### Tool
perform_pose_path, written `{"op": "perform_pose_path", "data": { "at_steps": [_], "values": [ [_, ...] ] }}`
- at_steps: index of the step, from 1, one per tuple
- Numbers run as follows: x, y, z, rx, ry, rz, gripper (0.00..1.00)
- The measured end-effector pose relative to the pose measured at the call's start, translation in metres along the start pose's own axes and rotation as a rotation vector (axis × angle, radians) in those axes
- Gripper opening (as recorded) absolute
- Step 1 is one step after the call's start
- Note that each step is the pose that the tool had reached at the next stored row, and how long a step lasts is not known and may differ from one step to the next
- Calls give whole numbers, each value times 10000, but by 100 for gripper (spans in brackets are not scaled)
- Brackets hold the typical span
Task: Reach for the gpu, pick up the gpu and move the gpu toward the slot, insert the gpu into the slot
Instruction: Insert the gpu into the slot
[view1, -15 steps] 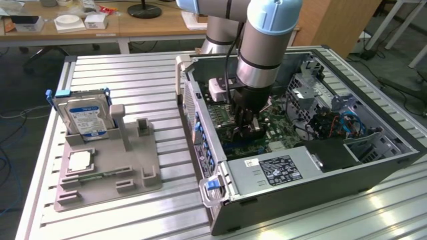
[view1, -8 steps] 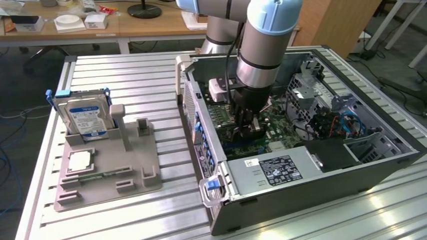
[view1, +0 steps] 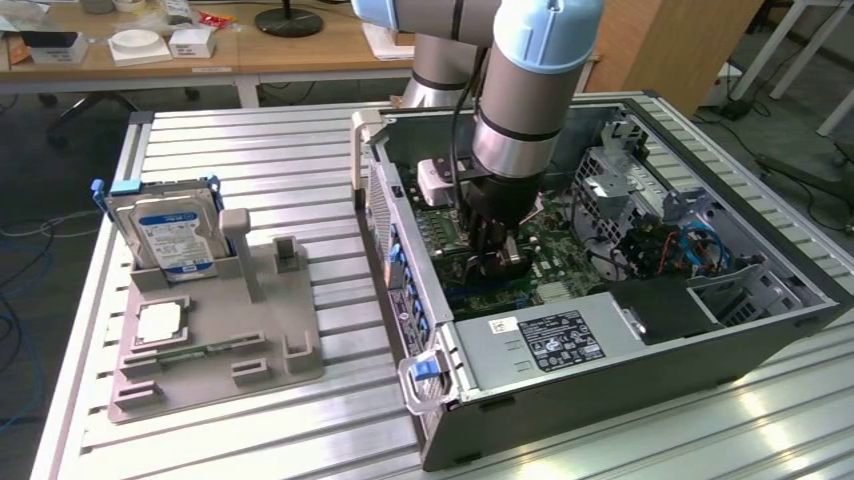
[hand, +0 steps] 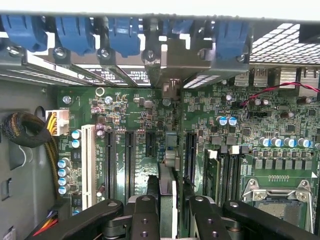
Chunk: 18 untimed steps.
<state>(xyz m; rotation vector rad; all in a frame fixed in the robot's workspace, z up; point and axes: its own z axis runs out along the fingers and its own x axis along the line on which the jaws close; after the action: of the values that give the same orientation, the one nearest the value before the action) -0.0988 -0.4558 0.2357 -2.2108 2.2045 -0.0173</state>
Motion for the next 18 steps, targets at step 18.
{"op": "perform_pose_path", "data": {
  "at_steps": [18],
  "values": [
    [0,0,-18,0,-25,-2,28]
  ]
}}
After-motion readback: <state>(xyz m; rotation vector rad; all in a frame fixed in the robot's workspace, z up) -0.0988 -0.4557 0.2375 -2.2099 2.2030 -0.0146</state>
